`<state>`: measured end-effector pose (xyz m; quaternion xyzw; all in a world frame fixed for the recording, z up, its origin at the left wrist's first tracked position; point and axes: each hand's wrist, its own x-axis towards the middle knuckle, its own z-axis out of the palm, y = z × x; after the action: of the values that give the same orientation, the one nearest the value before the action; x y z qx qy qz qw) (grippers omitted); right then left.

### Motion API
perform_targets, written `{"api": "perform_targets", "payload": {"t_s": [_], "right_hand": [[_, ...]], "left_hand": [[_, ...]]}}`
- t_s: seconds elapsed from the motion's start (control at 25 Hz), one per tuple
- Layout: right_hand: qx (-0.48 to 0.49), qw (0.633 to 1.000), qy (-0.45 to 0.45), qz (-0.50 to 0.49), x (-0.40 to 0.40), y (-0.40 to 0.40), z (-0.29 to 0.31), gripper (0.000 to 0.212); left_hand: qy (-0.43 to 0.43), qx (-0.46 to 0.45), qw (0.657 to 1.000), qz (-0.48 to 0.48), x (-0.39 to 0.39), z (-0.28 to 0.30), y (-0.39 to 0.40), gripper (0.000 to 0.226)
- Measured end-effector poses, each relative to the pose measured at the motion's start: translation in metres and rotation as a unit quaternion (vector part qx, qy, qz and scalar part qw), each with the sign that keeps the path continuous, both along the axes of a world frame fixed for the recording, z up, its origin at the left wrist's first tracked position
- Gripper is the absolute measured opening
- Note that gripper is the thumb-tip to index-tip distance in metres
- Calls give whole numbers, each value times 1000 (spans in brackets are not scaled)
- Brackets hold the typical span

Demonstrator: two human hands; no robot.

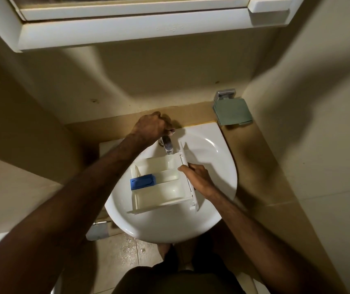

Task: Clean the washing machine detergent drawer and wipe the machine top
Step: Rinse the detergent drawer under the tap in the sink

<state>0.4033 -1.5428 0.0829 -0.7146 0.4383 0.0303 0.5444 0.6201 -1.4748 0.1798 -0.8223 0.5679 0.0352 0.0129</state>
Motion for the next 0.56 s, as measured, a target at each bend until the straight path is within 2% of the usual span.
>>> {"api": "perform_targets", "payload": {"t_s": [0.56], "right_hand": [[-12,1000,18,-1,-2,3,7,45]], "left_hand": [[16,-25,1000,-4,-1,-6,-1,37]]}}
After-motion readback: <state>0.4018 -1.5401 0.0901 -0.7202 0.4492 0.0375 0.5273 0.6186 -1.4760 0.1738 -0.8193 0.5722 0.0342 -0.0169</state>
